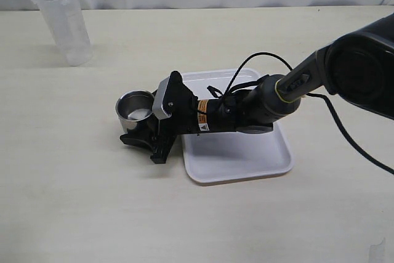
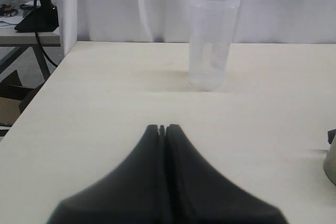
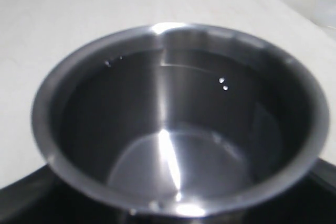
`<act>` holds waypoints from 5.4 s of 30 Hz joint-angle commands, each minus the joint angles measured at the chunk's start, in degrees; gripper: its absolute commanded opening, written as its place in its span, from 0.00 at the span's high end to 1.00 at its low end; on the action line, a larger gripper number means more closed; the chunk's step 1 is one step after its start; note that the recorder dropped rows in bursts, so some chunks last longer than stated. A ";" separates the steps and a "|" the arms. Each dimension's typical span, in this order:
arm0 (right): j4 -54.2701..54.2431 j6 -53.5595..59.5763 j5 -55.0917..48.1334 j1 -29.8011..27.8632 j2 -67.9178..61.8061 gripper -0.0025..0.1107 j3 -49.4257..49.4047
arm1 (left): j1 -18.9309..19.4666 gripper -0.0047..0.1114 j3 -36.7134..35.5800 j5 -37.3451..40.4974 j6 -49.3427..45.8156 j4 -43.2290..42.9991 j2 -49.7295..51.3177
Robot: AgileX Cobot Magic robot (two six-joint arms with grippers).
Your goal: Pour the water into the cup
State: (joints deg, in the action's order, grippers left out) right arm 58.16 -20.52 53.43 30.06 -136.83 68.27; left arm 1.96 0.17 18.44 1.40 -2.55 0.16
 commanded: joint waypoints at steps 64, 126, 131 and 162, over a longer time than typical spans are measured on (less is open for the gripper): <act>5.20 -5.65 7.29 -15.50 14.57 0.94 -7.51 | -0.01 0.96 -0.17 0.05 0.36 0.30 -0.16; -0.66 8.98 11.44 -20.20 3.48 0.94 -11.71 | -0.01 0.96 -0.17 0.05 0.36 0.30 -0.16; -2.00 9.24 11.56 -20.20 2.35 0.94 -11.71 | -0.01 0.96 -0.17 0.05 0.36 0.30 -0.16; -2.00 7.98 12.62 -20.20 2.50 0.29 -11.71 | -0.01 0.96 -0.17 0.05 0.36 0.30 -0.16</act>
State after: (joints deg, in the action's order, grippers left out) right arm 56.39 -12.39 65.13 10.14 -134.71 56.60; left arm 1.96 0.17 19.00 1.40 -2.55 0.16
